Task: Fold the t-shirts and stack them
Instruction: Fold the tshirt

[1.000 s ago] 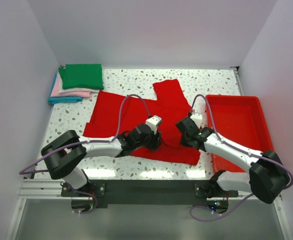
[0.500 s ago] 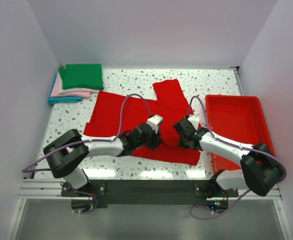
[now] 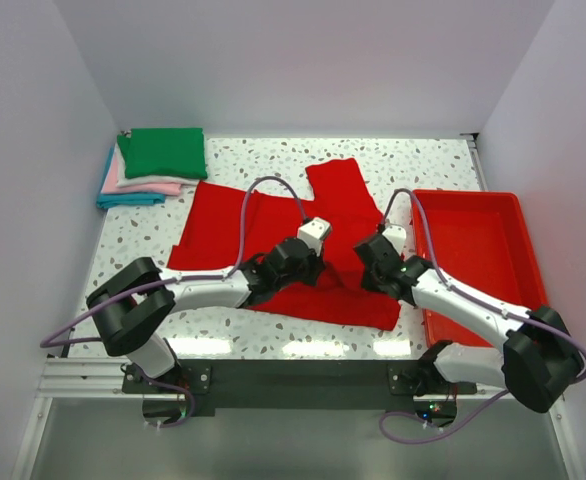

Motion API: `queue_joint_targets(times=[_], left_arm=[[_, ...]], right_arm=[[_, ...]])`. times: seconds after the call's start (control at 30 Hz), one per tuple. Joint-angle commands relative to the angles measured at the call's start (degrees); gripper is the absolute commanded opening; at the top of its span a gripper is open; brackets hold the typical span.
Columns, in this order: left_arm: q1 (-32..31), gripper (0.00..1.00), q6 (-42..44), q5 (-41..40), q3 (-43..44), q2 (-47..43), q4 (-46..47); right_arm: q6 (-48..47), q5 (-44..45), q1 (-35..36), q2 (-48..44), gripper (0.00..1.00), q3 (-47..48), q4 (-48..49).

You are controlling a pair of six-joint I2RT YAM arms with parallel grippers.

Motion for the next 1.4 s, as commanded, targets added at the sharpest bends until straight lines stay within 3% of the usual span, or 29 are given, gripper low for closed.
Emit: queue_joint_targets(times=[0.0, 0.23, 0.7, 1.03, 1.37], left_arm=[[0.33, 0.11, 3.79, -3.86, 4.31, 0.12, 2.81], [4.1, 0.11, 5.29, -3.95, 7.83, 3.37, 3.33], [11.05, 0.11, 4.5, 2.55, 13.71, 14.62, 8.17], [12.37, 0.11, 0.81, -2.27, 16.09, 17.44, 3.95], [14.13, 0.12, -0.77, -1.31, 14.6, 17.35, 4.03]], right_arm=[[-1.06, 2.61, -0.4, -2.69, 0.27, 3.16, -1.57], [-2.65, 2.7, -1.37, -2.61, 0.39, 5.18, -1.93], [-7.3, 0.69, -2.6, 3.62, 0.38, 7.73, 2.38], [-10.21, -2.83, -2.33, 10.04, 0.36, 6.77, 7.91], [-6.6, -2.83, -2.16, 3.9, 0.37, -2.29, 9.94]])
